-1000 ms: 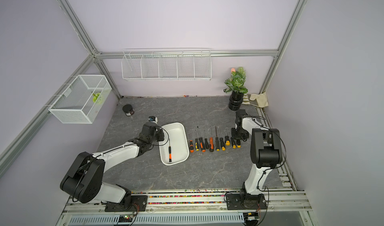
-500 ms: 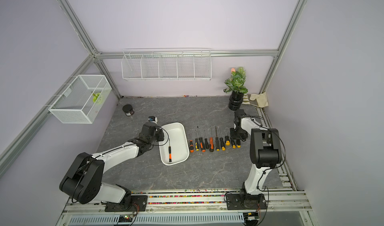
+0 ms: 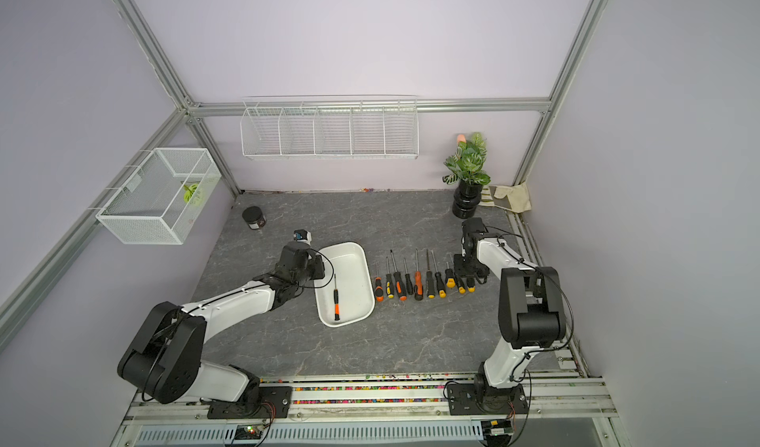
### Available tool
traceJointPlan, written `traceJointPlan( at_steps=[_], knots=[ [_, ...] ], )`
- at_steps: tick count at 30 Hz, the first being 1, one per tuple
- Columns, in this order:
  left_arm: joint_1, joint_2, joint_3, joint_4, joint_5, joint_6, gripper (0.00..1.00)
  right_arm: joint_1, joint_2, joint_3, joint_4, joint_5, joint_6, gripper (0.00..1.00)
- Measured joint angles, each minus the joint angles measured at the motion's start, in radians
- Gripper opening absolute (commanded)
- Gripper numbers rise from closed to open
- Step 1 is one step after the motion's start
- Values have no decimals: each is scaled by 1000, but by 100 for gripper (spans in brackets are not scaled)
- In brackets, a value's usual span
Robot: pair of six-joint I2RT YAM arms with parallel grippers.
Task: Take out the screwdriver from the storage box
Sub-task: Place the screwdriver at the center of the board, then pick up the screwdriver from the storage box.
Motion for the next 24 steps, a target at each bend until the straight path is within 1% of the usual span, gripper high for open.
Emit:
traceJointPlan(
  at_steps=[2,5,10,14,18,24],
  knots=[
    [0,0,0,-1,-2,0,0,25,-42,-16,2,-1,13,45],
    [0,0,0,-3,-5,-1,0,100,-112,-36,3,-7,38,46],
    [0,0,0,-3,-6,-4,0,310,-245,-49,-3,-10,97,48],
    [0,0,0,-6,-7,-7,0,439,-325,-50,-9,-27,151,49],
    [0,0,0,-12,-11,-9,0,552,-365,-50,-9,-34,210,49],
    [0,0,1,-23,-24,-23,0,726,-344,-38,-8,-30,285,50]
  ],
)
